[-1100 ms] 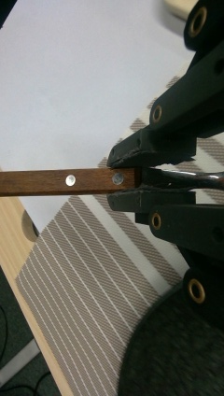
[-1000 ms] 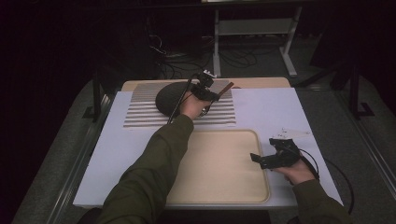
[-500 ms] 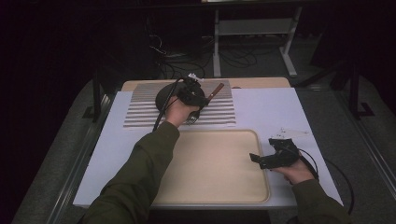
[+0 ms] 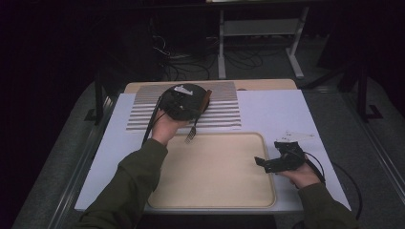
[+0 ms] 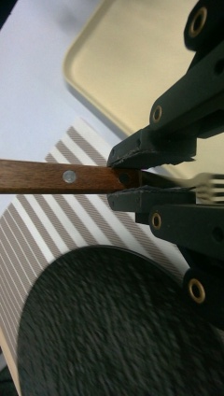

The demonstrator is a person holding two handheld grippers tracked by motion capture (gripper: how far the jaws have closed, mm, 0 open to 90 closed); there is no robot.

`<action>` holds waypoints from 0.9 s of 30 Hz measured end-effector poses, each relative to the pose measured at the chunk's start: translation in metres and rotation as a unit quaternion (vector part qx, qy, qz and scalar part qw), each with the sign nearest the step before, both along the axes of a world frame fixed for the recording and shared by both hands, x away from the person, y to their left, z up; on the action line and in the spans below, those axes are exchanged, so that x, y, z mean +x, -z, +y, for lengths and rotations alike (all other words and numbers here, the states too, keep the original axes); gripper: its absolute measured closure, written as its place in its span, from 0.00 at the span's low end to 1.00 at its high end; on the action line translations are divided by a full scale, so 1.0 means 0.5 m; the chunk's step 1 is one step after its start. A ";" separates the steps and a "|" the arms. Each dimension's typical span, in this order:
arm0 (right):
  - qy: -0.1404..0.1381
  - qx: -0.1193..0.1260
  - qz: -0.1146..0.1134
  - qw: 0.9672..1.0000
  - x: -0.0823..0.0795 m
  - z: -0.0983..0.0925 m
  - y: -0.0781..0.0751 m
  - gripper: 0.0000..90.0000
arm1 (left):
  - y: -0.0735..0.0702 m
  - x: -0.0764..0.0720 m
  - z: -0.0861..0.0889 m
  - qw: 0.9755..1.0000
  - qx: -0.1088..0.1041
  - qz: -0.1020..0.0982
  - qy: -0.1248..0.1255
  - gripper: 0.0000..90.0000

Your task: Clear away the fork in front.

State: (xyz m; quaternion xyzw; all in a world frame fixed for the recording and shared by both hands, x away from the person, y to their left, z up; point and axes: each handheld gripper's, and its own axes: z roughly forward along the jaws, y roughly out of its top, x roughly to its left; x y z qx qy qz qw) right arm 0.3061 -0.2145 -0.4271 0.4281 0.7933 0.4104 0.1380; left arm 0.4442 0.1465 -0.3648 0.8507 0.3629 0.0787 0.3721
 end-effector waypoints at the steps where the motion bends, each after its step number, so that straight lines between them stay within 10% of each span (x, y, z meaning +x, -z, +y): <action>1: 0.000 0.000 0.000 1.000 0.000 0.000 0.000 0.00 | 0.000 -0.006 0.008 1.000 0.000 -0.001 0.000 0.88; 27: -0.002 -0.003 0.002 1.000 0.003 0.006 0.001 0.00 | -0.005 -0.169 0.131 0.999 -0.019 0.038 -0.015 0.88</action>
